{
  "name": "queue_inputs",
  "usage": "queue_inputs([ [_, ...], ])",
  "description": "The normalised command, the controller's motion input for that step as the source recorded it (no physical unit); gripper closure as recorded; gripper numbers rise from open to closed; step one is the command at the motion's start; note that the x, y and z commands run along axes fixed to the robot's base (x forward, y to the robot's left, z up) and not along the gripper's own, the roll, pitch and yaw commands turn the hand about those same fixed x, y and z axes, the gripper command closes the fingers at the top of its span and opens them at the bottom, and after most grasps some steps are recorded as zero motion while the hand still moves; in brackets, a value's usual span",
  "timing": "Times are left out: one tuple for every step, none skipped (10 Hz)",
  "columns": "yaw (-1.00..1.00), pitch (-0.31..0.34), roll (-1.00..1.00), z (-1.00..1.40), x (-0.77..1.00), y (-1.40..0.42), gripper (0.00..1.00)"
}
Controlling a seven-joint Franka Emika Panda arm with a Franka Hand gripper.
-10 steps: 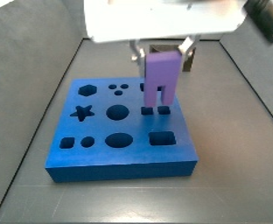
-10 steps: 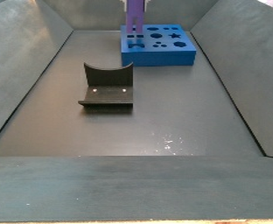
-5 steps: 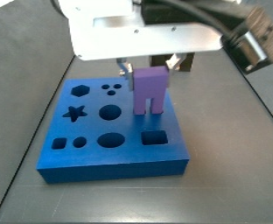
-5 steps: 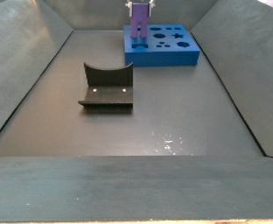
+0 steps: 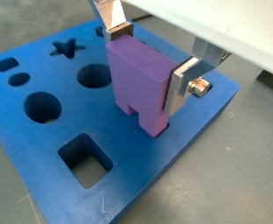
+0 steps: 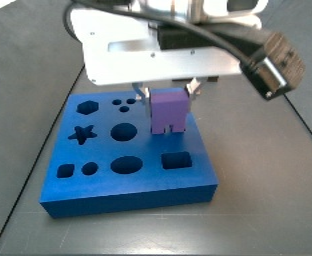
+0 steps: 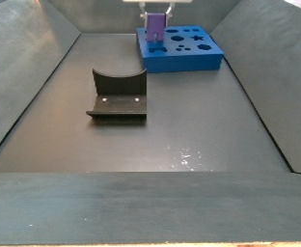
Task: Pick up the double-square object. Move up. Place the double-square object on the fixture. Regrasp the double-square object. Move to above the board. Insert the double-square object.
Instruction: Insert the double-square object.
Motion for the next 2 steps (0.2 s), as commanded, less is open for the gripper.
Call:
queue_inputs([
  [0.00, 0.000, 0.00, 0.00, 0.00, 0.00, 0.00],
  [0.00, 0.000, 0.00, 0.00, 0.00, 0.00, 0.00],
])
